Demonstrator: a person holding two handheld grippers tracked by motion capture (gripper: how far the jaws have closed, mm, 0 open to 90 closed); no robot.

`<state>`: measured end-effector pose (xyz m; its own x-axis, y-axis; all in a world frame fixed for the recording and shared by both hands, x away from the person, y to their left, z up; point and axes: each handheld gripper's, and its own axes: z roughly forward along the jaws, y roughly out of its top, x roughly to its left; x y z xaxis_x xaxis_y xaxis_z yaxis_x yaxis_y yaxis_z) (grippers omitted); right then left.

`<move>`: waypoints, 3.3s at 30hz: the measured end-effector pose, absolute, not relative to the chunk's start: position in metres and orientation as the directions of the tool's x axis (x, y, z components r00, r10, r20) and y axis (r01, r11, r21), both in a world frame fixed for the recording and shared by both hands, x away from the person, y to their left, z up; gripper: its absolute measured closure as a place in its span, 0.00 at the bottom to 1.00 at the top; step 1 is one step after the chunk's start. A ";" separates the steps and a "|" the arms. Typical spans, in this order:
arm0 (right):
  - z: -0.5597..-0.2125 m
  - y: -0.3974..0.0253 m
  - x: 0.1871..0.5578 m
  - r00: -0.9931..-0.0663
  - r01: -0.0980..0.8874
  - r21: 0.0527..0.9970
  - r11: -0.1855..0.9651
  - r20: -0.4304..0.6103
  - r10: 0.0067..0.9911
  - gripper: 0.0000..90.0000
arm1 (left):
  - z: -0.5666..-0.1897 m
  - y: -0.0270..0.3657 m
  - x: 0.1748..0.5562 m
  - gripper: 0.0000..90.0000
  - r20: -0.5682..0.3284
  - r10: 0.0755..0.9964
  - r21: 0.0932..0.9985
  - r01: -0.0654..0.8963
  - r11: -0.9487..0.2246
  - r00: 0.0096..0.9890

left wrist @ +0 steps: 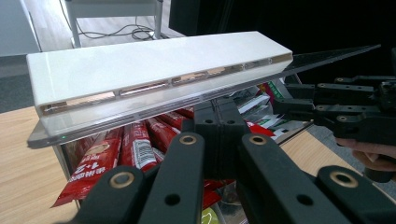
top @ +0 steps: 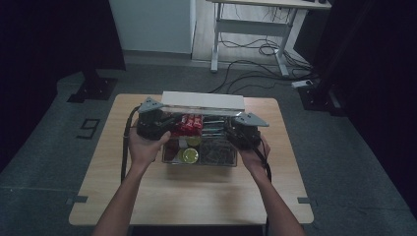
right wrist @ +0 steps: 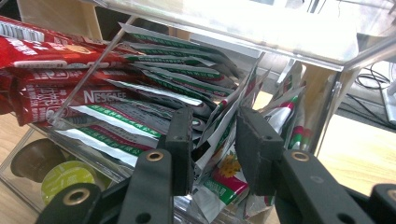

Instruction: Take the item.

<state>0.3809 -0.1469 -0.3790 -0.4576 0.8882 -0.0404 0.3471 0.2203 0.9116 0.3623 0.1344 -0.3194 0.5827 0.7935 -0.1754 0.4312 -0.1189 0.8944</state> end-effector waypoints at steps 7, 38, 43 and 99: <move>-0.384 -0.147 0.382 -0.453 0.363 0.905 0.220 -0.035 0.891 0.85 | -0.320 0.135 0.362 0.99 -0.177 0.794 0.895 0.431 -0.116 0.582; -0.371 -0.179 0.346 -0.524 0.285 0.954 0.094 0.073 0.848 0.97 | -0.318 0.132 0.365 1.00 -0.176 0.800 0.899 0.424 -0.107 0.574; -0.368 -0.187 0.341 -0.524 0.269 0.960 0.073 0.083 0.848 0.97 | -0.317 0.132 0.365 1.00 -0.175 0.800 0.901 0.422 -0.105 0.574; -0.373 -0.260 0.312 -0.449 0.209 0.975 -0.070 0.159 0.879 0.97 | -0.320 0.133 0.367 0.99 -0.191 0.801 0.898 0.431 -0.091 0.568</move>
<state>0.3121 -0.2601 -0.3734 -0.4493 0.8791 0.1591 0.2090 -0.0697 0.9754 0.3666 0.1332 -0.3200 0.5678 0.8007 -0.1908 0.4305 -0.0913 0.8980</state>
